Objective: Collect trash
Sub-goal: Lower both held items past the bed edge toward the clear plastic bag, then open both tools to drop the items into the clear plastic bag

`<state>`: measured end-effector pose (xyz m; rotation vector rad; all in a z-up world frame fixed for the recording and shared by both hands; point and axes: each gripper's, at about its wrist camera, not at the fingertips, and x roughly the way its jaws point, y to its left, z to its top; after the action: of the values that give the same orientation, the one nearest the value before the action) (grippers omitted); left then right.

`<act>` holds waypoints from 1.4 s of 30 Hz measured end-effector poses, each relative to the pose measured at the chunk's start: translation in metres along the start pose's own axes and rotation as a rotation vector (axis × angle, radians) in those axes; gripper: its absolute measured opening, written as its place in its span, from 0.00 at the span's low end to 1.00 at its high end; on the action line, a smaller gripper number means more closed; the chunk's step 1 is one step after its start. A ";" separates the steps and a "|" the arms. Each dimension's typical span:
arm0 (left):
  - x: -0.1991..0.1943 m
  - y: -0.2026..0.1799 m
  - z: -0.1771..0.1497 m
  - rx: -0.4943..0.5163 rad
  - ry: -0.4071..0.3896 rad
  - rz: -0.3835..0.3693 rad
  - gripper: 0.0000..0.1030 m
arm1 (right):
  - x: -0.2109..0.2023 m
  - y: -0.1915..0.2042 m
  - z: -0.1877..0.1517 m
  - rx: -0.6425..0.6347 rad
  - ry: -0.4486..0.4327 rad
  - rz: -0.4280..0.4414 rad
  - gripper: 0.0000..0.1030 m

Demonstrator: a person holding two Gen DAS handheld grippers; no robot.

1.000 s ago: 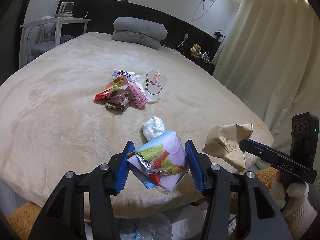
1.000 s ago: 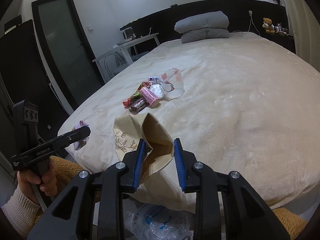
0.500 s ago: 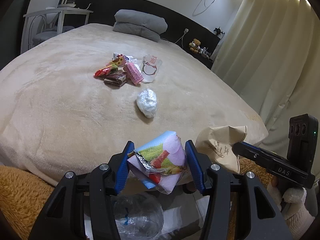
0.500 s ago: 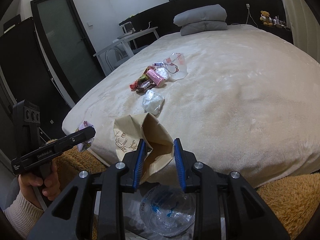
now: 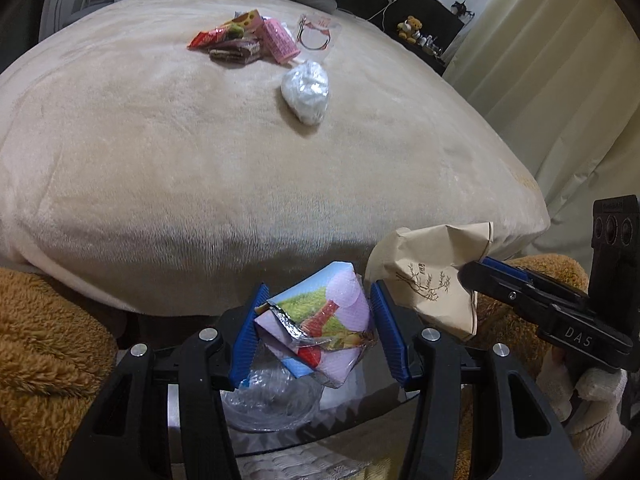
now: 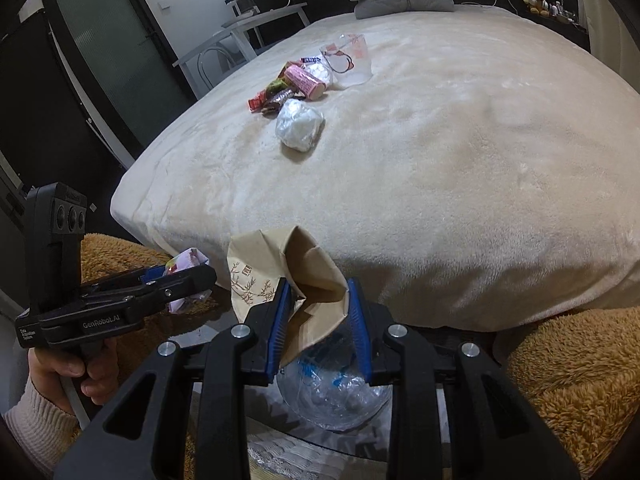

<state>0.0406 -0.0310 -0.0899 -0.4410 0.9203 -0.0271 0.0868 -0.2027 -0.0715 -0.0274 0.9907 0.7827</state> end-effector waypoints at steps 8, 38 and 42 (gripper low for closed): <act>0.027 0.010 -0.012 -0.038 0.130 -0.002 0.50 | 0.041 0.001 -0.008 -0.013 0.168 -0.044 0.30; 0.086 0.025 -0.041 -0.125 0.409 0.045 0.50 | 0.122 -0.010 -0.028 0.049 0.443 -0.118 0.34; 0.091 0.026 -0.043 -0.126 0.430 0.056 0.54 | 0.119 -0.018 -0.026 0.084 0.439 -0.102 0.39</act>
<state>0.0585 -0.0415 -0.1914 -0.5367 1.3627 -0.0132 0.1143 -0.1561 -0.1821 -0.1822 1.4256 0.6521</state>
